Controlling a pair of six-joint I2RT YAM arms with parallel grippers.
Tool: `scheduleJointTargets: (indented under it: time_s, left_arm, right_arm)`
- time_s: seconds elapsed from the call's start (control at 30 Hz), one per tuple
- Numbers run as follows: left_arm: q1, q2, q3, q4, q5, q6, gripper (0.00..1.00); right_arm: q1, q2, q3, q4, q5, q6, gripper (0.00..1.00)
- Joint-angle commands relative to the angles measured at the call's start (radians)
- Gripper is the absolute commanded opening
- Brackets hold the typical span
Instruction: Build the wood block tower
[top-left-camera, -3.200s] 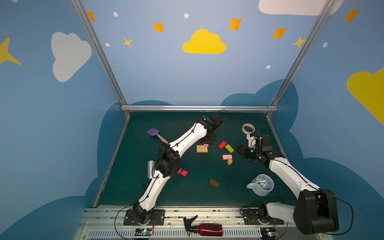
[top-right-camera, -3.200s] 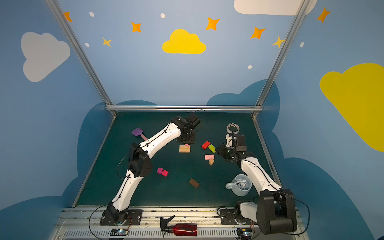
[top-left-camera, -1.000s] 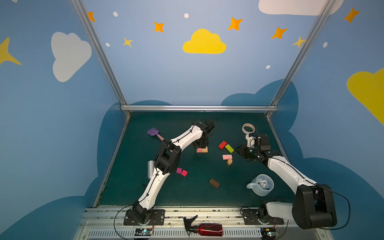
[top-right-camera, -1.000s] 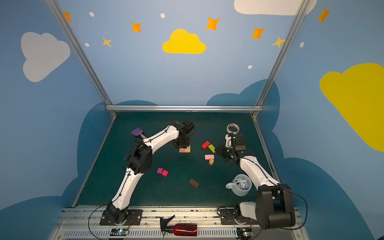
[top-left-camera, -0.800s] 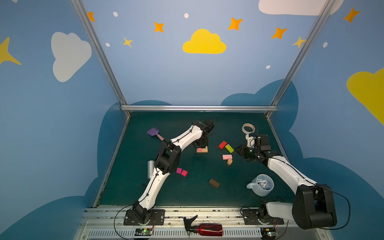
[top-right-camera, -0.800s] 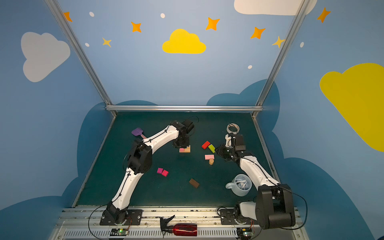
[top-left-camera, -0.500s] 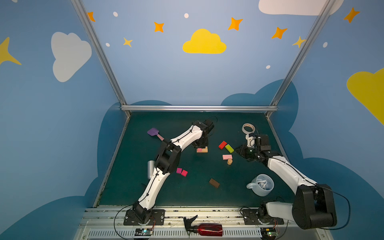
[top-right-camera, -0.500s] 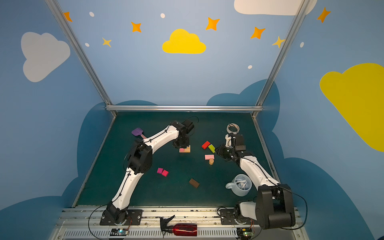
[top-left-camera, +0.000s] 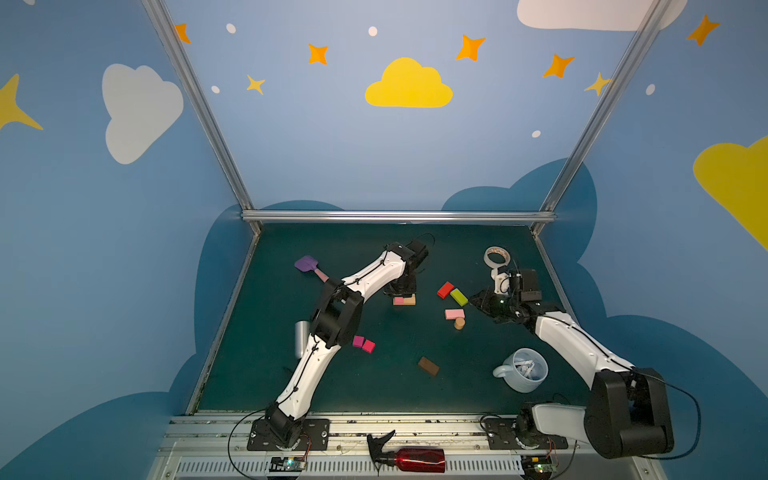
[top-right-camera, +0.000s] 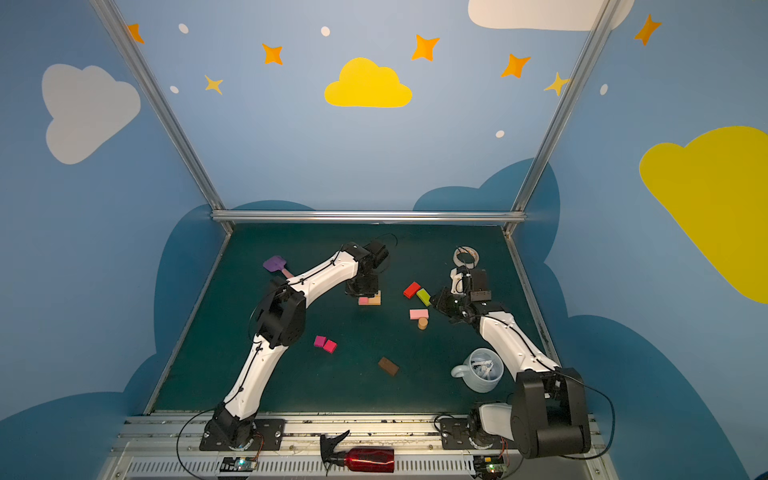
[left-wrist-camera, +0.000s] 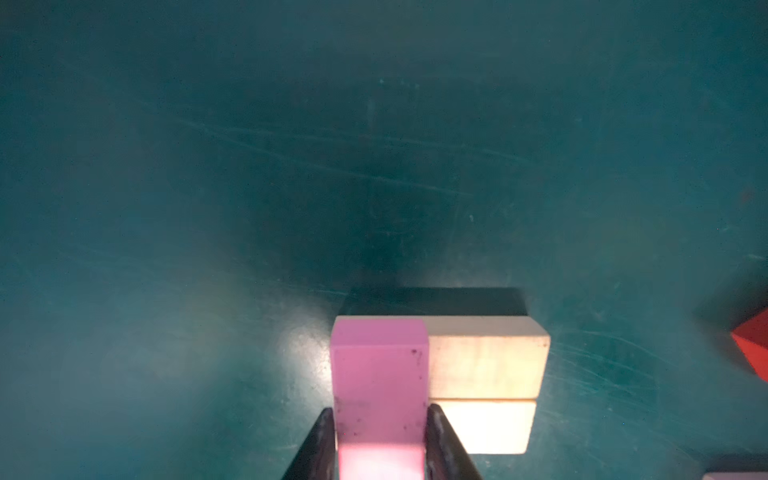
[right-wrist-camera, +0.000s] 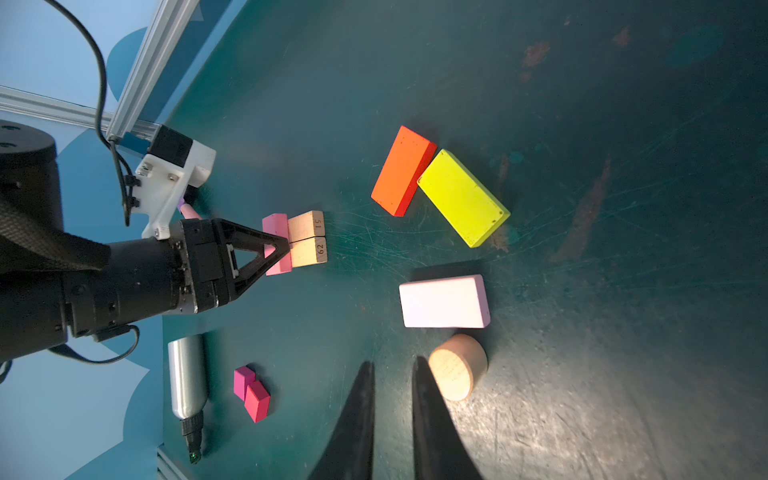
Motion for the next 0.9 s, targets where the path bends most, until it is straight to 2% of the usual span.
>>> scheduleJointTargets:
  time_s: [0.0, 0.13, 0.6, 0.7, 0.87]
  left_arm:
    - [0.004, 0.018, 0.026, -0.013, -0.008, -0.004, 0.39]
    - [0.003, 0.016, 0.029, -0.016, -0.008, -0.004, 0.44]
    - [0.001, -0.034, 0.032, -0.019, -0.015, 0.013, 0.5]
    - [-0.001, -0.054, 0.037, -0.021, -0.011, 0.026, 0.51]
    - [-0.001, -0.1, 0.035, -0.014, -0.005, 0.045, 0.57]
  right_arm:
    - [-0.002, -0.003, -0.015, -0.005, -0.009, -0.002, 0.17]
    - [-0.002, -0.004, -0.015, -0.002, -0.01, -0.003, 0.17]
    - [-0.001, 0.009, -0.001, -0.009, -0.017, -0.01, 0.18]
    - [-0.001, 0.033, 0.044, -0.053, -0.016, -0.047, 0.24]
    - [0.0, 0.108, 0.185, -0.184, -0.002, -0.157, 0.43]
